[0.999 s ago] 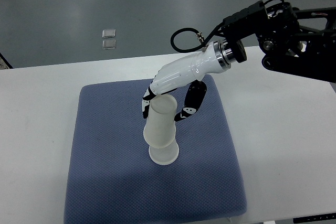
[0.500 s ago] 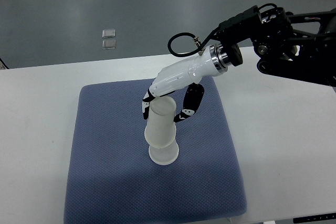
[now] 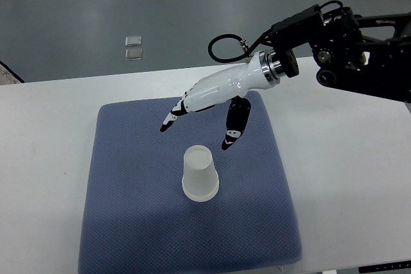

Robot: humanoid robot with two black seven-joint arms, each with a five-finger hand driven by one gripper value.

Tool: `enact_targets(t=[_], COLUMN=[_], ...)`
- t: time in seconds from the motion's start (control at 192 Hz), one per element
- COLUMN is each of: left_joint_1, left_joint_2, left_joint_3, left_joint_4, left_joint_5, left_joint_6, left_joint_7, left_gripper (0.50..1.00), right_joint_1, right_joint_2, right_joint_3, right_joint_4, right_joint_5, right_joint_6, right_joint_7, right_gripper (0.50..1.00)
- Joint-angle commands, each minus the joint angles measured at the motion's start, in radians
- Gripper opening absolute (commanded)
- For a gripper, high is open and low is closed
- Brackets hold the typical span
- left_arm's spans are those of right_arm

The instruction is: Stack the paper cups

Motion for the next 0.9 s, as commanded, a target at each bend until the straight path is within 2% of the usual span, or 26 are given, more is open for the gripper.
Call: enact_targets(t=[0.0, 0.109, 0.297, 0.416, 0.588, 0.76, 0.895], left_joint_1=[0.0, 0.0, 0.0, 0.0, 0.0, 0.0, 0.0], left_joint_2=[0.0, 0.0, 0.0, 0.0, 0.0, 0.0, 0.0], left_joint_3=[0.0, 0.0, 0.0, 0.0, 0.0, 0.0, 0.0], left_joint_4=[-0.002, 0.0, 0.0, 0.0, 0.0, 0.0, 0.0], left_joint_5=[0.0, 0.0, 0.0, 0.0, 0.0, 0.0, 0.0], left_joint_6=[0.0, 0.0, 0.0, 0.0, 0.0, 0.0, 0.0], left_joint_7=[0.0, 0.0, 0.0, 0.0, 0.0, 0.0, 0.0], left_gripper=[1.0, 1.0, 1.0, 1.0, 1.0, 1.0, 1.0], right_joint_1=[-0.01, -0.054, -0.157, -0.211, -0.278, -0.364, -0.399], right_joint_2=[-0.006, -0.006, 0.001, 0.014, 0.018, 0.057, 0.078], right_joint_3=[0.002, 0.0, 0.0, 0.0, 0.011, 0.091, 0.171], right_joint_4=[-0.048, -0.141, -0.309, -0.382, -0.436, -0.5, -0.505], right_joint_5=[0.122, 0.311, 0.706, 0.956, 1.263, 1.578, 1.668], right_joint_6=[0.004, 0.004, -0.007, -0.013, -0.015, -0.018, -0.105], right_joint_7=[-0.001, -0.018, -0.17, -0.207, -0.218, -0.331, -0.368], right_gripper=[0.911, 0.911, 0.911, 0.911, 0.911, 0.911, 0.913])
